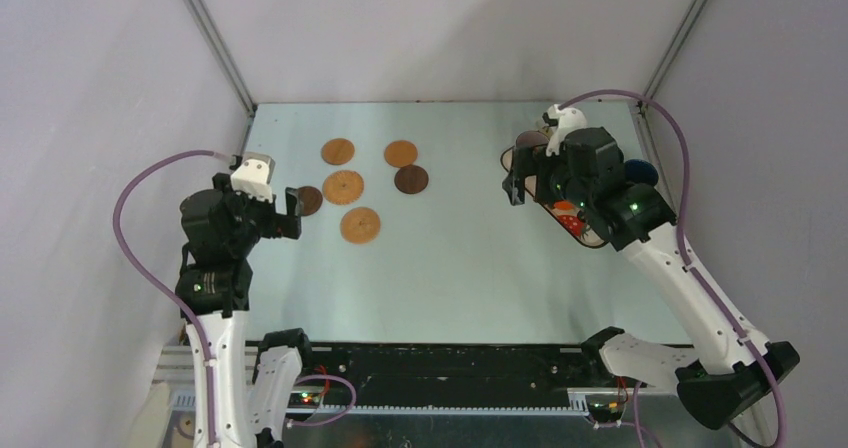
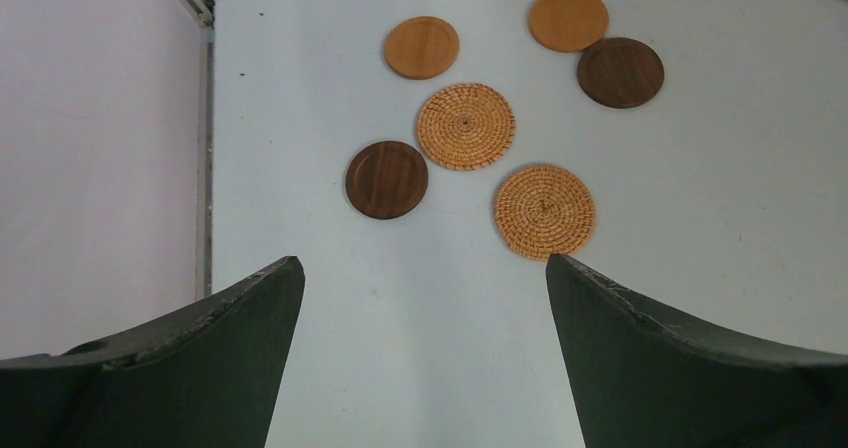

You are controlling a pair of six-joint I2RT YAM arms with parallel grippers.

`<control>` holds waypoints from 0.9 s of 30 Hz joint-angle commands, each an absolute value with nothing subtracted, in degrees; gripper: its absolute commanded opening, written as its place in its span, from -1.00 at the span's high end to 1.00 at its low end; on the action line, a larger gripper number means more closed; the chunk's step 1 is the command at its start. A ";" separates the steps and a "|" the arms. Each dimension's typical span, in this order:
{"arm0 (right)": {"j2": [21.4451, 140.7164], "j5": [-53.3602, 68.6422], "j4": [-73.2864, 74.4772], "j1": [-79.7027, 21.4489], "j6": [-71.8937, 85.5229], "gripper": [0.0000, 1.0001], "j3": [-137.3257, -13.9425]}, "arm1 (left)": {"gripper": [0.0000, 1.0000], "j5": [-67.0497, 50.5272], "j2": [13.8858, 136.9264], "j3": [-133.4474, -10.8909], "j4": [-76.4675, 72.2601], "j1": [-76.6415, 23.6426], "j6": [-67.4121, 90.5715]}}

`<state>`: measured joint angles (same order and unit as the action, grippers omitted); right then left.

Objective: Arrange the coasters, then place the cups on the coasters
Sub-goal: Move the coaster to the center of the board.

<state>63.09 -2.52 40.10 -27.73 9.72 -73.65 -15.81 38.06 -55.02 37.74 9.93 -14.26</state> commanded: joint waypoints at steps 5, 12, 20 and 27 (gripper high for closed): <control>65.87 -11.87 40.86 -32.55 14.75 -0.99 -75.77 | -0.97 -18.69 39.97 -55.79 37.93 10.31 -16.22; 65.19 -15.72 39.51 -35.68 13.45 -0.99 -76.44 | -0.97 -18.07 39.98 -55.64 37.90 9.23 -16.25; 63.56 -13.85 39.68 -37.05 13.03 -0.99 -76.48 | -0.97 -17.50 39.75 -55.35 37.36 8.66 -16.19; 65.19 -12.38 35.47 -35.70 2.73 -0.99 -71.37 | -0.97 -8.65 39.54 -53.47 32.65 6.86 -15.60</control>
<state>63.79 -13.02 39.35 -36.51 9.67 -73.45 -14.81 39.83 -54.41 36.95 7.79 -15.11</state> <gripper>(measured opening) 0.993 0.985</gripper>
